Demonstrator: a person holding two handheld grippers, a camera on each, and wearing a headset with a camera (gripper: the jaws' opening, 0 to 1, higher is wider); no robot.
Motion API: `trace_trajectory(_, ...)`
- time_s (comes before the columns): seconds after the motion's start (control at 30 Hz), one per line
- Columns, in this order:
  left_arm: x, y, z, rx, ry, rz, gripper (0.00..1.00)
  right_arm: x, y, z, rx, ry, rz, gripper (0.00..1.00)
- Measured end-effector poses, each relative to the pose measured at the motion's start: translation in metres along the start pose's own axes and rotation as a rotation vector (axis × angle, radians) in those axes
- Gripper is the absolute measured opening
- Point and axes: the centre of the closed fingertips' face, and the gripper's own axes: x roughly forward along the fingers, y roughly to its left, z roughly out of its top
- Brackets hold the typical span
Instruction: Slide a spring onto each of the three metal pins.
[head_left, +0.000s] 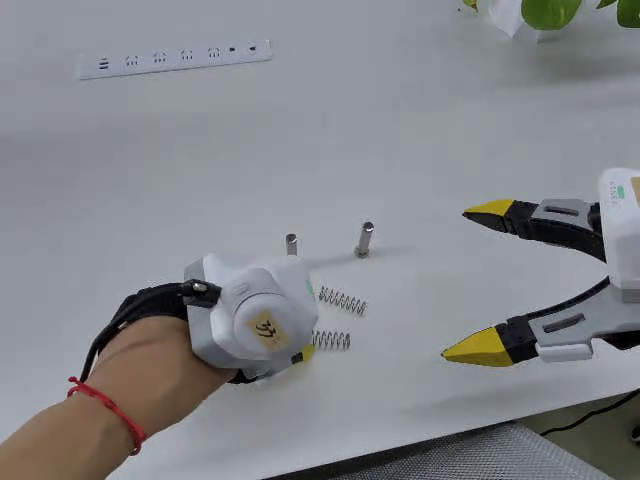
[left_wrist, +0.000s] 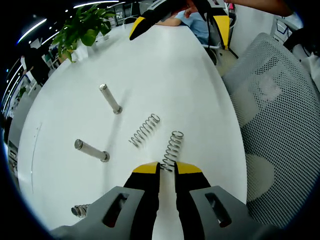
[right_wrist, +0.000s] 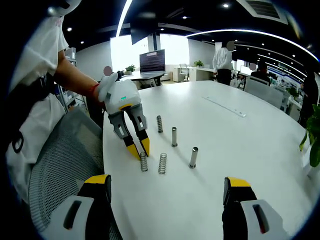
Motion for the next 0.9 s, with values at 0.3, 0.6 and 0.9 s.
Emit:
trace_trajectory(0.3,-0.004,-0.002,0.0,-0.05,-0.024,-0.01,0.07,0.001,0.002,0.0,0.002,0.001,0.004,0.92)
trace_trajectory(0.6,-0.008,-0.005,-0.002,-0.091,-0.047,-0.016,0.07,0.004,0.005,0.003,-0.001,0.0,0.012,0.91)
trace_trajectory(0.9,-0.014,-0.007,0.004,-0.137,-0.098,-0.019,0.07,0.005,0.008,0.003,-0.003,0.001,0.018,0.9)
